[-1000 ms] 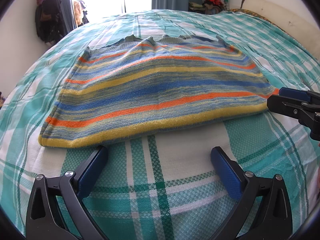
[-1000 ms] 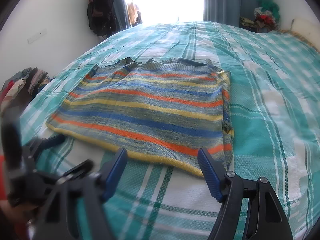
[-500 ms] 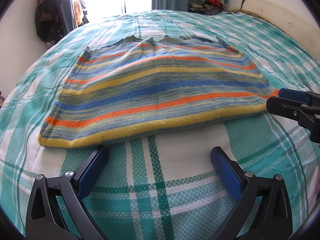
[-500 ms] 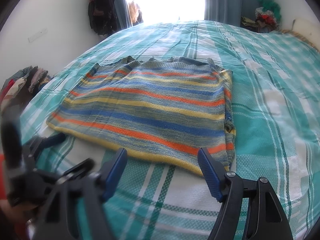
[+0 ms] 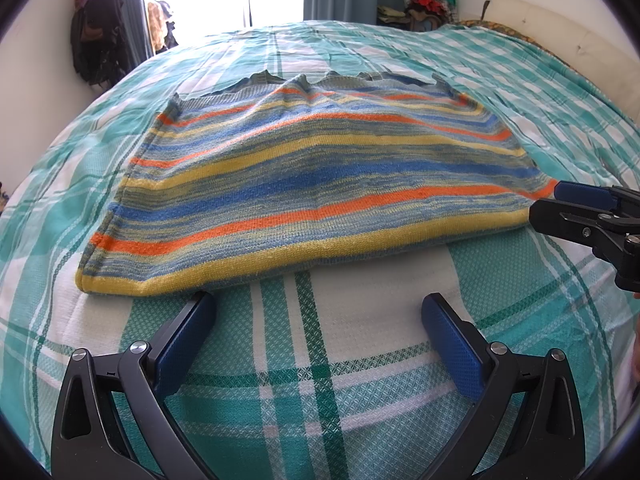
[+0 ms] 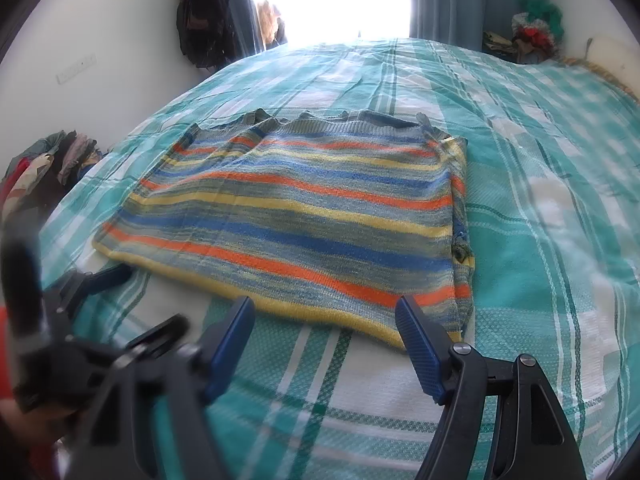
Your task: Fold small clothes
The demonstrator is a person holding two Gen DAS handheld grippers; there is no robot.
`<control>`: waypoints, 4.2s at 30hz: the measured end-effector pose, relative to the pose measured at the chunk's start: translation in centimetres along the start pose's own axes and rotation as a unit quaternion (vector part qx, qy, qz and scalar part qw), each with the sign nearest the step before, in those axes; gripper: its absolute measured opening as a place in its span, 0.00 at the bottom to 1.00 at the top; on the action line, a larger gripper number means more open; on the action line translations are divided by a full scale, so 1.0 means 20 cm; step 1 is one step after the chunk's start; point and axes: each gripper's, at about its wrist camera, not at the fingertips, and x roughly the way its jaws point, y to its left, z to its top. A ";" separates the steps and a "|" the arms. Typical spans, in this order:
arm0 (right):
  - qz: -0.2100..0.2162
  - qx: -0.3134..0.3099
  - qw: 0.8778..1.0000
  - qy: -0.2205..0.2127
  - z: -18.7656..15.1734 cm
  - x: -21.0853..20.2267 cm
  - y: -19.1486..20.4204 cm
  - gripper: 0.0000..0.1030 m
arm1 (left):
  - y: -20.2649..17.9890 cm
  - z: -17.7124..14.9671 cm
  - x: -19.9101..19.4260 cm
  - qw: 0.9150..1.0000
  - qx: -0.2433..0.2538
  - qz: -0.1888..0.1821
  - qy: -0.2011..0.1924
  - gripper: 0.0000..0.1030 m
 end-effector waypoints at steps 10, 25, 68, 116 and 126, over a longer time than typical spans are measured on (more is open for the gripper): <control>0.020 -0.015 1.000 0.007 0.00 0.01 -0.03 0.70 | -0.01 0.02 0.01 1.000 0.004 0.006 0.013 1.00; -0.047 0.249 0.966 -0.048 -0.03 -0.19 -0.87 0.71 | -0.89 0.38 0.04 0.954 0.268 -0.133 -0.004 0.81; 0.225 0.128 0.960 0.108 0.96 1.05 0.73 0.17 | 0.79 0.15 0.01 0.963 -0.252 -0.090 0.023 0.15; 0.117 -0.058 0.989 0.071 0.31 0.44 0.55 0.45 | 0.83 0.30 0.17 0.986 -0.130 -0.005 0.102 0.68; 0.063 -0.015 0.998 0.020 0.05 0.00 0.53 0.80 | 0.73 0.26 -0.23 0.992 -0.107 0.049 0.038 0.84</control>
